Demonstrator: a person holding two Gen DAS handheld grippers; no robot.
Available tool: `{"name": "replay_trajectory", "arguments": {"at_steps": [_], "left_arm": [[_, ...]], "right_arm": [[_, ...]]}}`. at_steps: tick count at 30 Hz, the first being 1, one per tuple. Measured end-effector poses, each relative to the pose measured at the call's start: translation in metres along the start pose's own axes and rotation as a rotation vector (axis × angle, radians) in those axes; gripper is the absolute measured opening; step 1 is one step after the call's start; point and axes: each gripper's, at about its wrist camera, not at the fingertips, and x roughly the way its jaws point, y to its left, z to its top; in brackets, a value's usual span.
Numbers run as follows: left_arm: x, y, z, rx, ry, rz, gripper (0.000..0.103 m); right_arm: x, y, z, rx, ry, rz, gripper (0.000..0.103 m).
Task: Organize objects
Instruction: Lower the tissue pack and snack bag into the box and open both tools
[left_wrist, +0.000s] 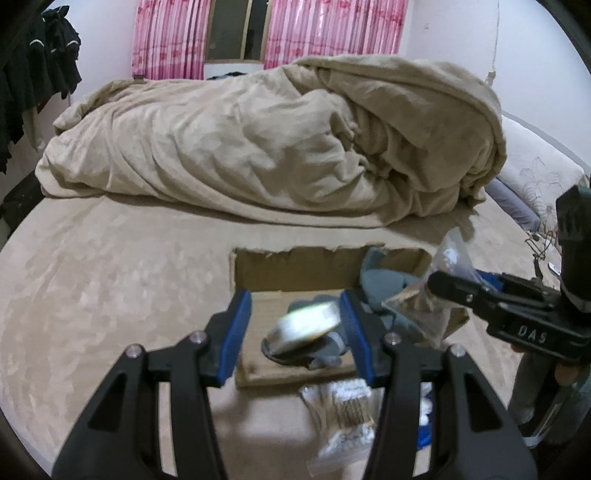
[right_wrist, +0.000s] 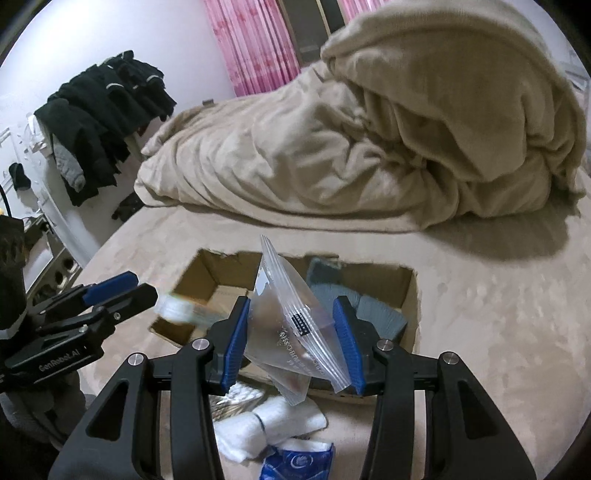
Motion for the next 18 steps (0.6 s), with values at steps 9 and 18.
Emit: {"name": "replay_trajectory", "arguments": {"at_steps": [9,18], "left_arm": [[0.031,0.011,-0.012,-0.033,0.062,0.008,0.051],[0.022,0.005,-0.019,-0.026,0.078,-0.012,0.052]], "right_arm": [[0.037,-0.004,-0.006,0.012,0.043,-0.001,0.047],[0.059,-0.006,-0.016,0.005,0.083,-0.047,0.061]]}}
